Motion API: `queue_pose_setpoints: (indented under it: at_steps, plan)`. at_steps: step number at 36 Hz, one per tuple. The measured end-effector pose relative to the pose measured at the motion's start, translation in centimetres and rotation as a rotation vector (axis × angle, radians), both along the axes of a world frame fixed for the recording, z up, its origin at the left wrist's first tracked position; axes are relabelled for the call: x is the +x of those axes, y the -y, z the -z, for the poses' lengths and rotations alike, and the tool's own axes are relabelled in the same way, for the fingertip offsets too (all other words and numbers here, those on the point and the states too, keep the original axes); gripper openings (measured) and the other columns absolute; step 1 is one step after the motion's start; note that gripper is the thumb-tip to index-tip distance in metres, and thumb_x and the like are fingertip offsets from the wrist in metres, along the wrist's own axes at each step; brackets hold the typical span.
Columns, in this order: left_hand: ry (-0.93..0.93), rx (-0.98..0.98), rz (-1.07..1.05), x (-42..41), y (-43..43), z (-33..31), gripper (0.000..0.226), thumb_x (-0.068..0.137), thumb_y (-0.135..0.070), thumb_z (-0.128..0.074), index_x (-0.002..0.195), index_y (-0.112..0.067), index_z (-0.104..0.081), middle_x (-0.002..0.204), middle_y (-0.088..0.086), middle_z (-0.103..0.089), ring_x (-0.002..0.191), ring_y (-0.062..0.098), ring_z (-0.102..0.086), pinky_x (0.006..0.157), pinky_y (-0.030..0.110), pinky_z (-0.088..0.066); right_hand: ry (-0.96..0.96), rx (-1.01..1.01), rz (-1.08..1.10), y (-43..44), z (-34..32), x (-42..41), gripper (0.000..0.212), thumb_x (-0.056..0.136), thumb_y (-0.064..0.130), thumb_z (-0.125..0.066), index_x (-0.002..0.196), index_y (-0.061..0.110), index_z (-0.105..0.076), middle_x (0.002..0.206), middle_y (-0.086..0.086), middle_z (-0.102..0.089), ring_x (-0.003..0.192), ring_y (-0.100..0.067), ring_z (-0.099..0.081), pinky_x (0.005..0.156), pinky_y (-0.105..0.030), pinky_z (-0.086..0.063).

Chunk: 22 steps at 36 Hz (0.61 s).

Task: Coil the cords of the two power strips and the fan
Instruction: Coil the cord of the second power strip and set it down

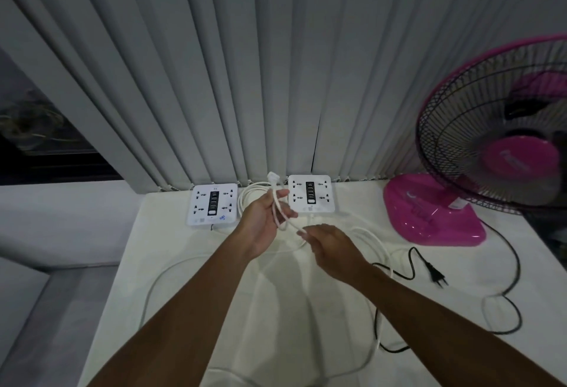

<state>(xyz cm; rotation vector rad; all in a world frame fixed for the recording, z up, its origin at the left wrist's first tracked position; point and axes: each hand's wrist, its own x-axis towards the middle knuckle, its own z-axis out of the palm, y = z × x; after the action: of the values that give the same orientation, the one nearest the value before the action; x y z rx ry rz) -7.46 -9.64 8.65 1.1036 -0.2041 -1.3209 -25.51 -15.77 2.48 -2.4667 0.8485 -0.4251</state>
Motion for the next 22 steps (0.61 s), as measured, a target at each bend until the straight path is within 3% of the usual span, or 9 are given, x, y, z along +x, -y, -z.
queue_pose_setpoints:
  at_steps: [3, 5, 7, 11, 15, 17, 20, 22]
  plan:
    - [0.033, -0.048, 0.04, -0.5, 0.3, -0.5, 0.04, 0.107, -0.029, -0.031, 0.096, -0.004, -0.06, 0.082, 0.018, -0.072, 0.081, 0.032, -0.071, 0.09, 0.041, -0.05, 0.085, 0.063, -0.043, -0.1, -1.0, 0.7, 0.042, 0.103, 0.045, -0.037, 0.104, 0.016, -0.066, 0.093, -0.004, -0.074, 0.085, -0.026, -0.068, 0.077, -0.042, -0.054]
    - [0.01, -0.07, 0.039, -0.7, 0.6, -1.1, 0.041, 0.107, -0.029, -0.029, 0.084, -0.008, -0.055, 0.079, 0.017, -0.071, 0.082, 0.031, -0.069, 0.093, 0.04, -0.048, 0.057, 0.088, -0.049, -0.2, -0.9, 0.9, 0.039, 0.103, 0.049, -0.038, 0.1, 0.02, -0.064, 0.082, 0.002, -0.071, 0.076, -0.022, -0.066, 0.072, -0.04, -0.054]
    - [-0.041, -0.092, 0.029, -0.9, 0.7, -1.6, 0.042, 0.107, -0.029, -0.028, 0.074, -0.012, -0.05, 0.074, 0.012, -0.064, 0.077, 0.026, -0.063, 0.093, 0.038, -0.046, -0.012, 0.107, -0.029, -0.1, 0.0, 0.4, 0.037, 0.102, 0.051, -0.036, 0.102, 0.025, -0.062, 0.086, 0.009, -0.069, 0.081, -0.019, -0.064, 0.077, -0.037, -0.053]
    - [-0.162, -0.145, 0.023, -0.7, 0.6, -2.0, 0.044, 0.106, -0.03, -0.031, 0.066, -0.016, -0.046, 0.072, 0.009, -0.057, 0.075, 0.023, -0.053, 0.077, 0.032, -0.042, -0.175, -0.091, 0.011, 1.4, 3.8, -2.5, 0.02, 0.102, 0.022, -0.047, 0.113, 0.014, -0.062, 0.105, -0.006, -0.067, 0.098, -0.03, -0.059, 0.096, -0.041, -0.042]
    - [-0.212, -0.179, 0.072, -0.4, 0.4, -1.6, 0.041, 0.105, -0.031, -0.034, 0.069, -0.017, -0.048, 0.057, 0.004, -0.047, 0.053, 0.02, -0.043, 0.065, 0.031, -0.043, -0.238, -0.1, 0.064, 3.2, 4.8, -4.7, 0.025, 0.093, 0.001, -0.048, 0.111, 0.013, -0.062, 0.101, -0.006, -0.064, 0.095, -0.031, -0.059, 0.092, -0.032, -0.032]
    - [-0.244, -0.187, 0.112, -0.3, 0.1, -1.2, 0.038, 0.104, -0.032, -0.037, 0.071, -0.018, -0.052, 0.049, -0.001, -0.035, 0.043, 0.014, -0.029, 0.055, 0.028, -0.038, -0.247, -0.088, 0.073, 4.2, 4.1, -4.9, 0.021, 0.097, 0.003, -0.047, 0.108, 0.012, -0.064, 0.098, -0.007, -0.064, 0.093, -0.031, -0.061, 0.09, -0.035, -0.036]
    - [-0.294, -0.212, 0.133, 0.0, -0.2, -0.8, 0.038, 0.103, -0.031, -0.036, 0.071, -0.019, -0.052, 0.045, -0.007, -0.022, 0.039, 0.01, -0.013, 0.043, 0.025, -0.022, -0.245, -0.017, 0.074, 5.5, 2.6, -4.6, 0.019, 0.104, 0.022, -0.05, 0.102, 0.011, -0.065, 0.096, -0.008, -0.067, 0.09, -0.03, -0.064, 0.084, -0.038, -0.045]
    - [-0.333, -0.234, 0.101, 0.2, -0.2, -0.9, 0.037, 0.102, -0.026, -0.034, 0.069, -0.019, -0.049, 0.046, -0.007, -0.015, 0.038, 0.01, -0.008, 0.04, 0.025, -0.014, -0.372, 0.048, 0.035, 6.1, 1.9, -4.8, 0.018, 0.104, 0.023, -0.049, 0.106, 0.012, -0.064, 0.103, -0.008, -0.068, 0.097, -0.028, -0.064, 0.086, -0.037, -0.046]
